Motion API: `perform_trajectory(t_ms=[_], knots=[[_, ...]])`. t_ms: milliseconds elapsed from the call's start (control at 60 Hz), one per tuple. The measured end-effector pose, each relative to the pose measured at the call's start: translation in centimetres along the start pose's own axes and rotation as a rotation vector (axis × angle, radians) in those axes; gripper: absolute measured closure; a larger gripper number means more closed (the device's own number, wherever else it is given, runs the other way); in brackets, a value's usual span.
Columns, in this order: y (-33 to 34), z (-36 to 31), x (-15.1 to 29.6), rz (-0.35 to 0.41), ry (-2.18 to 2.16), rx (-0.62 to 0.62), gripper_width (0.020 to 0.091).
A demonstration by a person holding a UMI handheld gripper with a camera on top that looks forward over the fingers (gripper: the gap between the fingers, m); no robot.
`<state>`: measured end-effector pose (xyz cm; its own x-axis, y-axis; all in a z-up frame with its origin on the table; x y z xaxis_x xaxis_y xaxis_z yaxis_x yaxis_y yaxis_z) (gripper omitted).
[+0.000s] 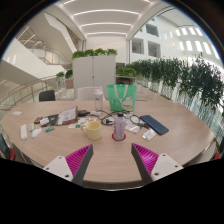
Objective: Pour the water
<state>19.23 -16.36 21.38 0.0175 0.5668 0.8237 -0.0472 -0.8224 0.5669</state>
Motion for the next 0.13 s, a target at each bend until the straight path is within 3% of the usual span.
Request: perform_trajectory(t_ms=[133], knots=[[3.2,0.6,-1.7,-0.001,0.000,0.001,0.0262]])
Point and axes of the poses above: the point between the fingertips, and its own axes, seen from behind it with the camera up: z to the right, x up, y backward, against the way the camera looks, the point moved 3 cm from there along y, backward, against the way the camera looks, and after that the axes turned 9 degrees about -z, right-handed, at the moved point
